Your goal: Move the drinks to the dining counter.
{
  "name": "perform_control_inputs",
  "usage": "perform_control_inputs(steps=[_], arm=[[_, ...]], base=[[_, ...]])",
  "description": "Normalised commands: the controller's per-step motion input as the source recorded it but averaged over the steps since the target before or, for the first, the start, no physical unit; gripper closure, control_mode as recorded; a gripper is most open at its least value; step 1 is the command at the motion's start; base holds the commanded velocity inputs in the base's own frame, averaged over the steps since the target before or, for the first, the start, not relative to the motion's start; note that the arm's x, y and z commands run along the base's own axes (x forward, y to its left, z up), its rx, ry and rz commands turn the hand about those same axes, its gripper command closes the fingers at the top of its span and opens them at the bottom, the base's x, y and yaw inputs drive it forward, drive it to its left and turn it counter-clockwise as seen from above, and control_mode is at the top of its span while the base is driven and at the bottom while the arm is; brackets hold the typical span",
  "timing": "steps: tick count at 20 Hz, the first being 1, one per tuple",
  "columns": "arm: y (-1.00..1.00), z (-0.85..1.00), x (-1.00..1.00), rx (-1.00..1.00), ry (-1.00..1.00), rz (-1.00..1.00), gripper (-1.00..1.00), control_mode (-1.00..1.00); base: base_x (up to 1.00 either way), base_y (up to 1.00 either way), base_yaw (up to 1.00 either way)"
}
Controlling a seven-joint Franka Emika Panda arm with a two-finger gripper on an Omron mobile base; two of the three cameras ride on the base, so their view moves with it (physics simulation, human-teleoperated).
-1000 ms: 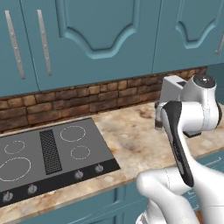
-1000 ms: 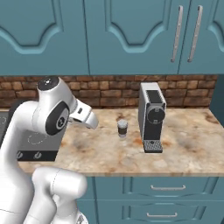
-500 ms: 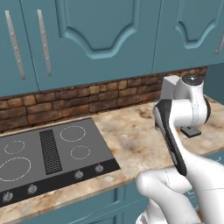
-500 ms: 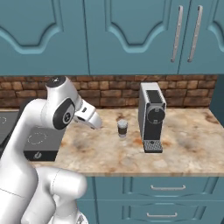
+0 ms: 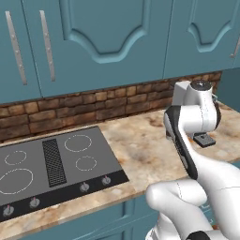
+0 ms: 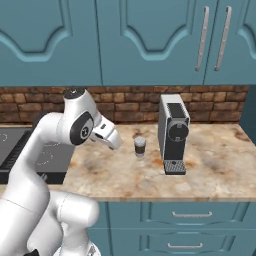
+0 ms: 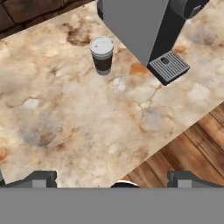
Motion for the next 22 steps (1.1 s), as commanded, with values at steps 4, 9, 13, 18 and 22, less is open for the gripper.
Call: perform_control_inputs(steps=[4, 9, 13, 18, 22], arm=[[-0.09, -0.40, 0.10, 0.00, 0.00, -0.01, -1.00, -1.00], [-0.08, -0.29, 0.16, 0.00, 0.00, -0.02, -1.00, -1.00], [-0.08, -0.23, 0.23, 0.00, 0.01, -0.02, -1.00, -1.00], [-0.09, -0.08, 0.23, 0.00, 0.04, -0.03, -1.00, -1.00], [-0.09, 0.00, 0.19, 0.00, 0.06, -0.03, -1.00, -1.00]], base=[[0.00, 0.00, 0.00], [0.00, 0.00, 0.00], [0.00, 0.00, 0.00], [0.00, 0.00, 0.00], [0.00, 0.00, 0.00]])
